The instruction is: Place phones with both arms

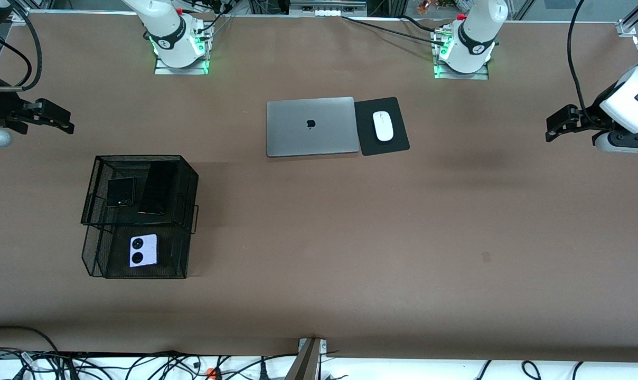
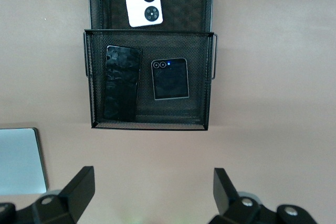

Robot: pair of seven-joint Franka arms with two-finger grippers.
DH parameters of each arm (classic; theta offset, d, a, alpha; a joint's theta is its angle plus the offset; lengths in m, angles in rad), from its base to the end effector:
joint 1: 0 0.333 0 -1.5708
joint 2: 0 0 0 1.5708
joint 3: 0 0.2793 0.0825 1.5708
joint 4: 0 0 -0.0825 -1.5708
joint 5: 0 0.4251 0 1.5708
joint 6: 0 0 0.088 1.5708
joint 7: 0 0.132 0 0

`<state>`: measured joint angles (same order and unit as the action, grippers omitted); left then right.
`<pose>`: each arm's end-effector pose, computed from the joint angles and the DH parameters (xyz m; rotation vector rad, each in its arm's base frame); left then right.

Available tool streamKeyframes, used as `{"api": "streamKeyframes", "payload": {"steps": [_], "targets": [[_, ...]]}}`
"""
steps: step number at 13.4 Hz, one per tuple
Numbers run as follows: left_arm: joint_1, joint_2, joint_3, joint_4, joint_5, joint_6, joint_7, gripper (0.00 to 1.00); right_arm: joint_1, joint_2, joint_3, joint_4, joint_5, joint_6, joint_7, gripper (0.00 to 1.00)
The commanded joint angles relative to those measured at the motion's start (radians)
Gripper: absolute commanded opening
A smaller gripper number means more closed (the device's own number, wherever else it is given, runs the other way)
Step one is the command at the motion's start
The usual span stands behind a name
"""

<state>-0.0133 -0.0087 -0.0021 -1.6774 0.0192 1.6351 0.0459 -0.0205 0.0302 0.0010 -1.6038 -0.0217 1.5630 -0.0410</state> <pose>0.5947 -0.0067 0.5187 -3.1210 0.0981 0.0529 0.5986 -0.0146 0.5273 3.1199 0.0345 -0.1118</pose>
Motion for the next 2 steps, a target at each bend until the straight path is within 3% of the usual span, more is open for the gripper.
{"api": "streamKeyframes", "payload": {"steps": [1,2], "targets": [[-0.002,-0.013,-0.004,0.002,0.013,-0.015,-0.011,1.00,-0.019,-0.001,0.019,0.007,0.000,-0.003,0.015,1.00],[-0.001,-0.013,-0.004,0.002,0.013,-0.015,-0.011,1.00,-0.019,-0.001,0.019,0.005,0.002,-0.001,0.015,1.00]]}}
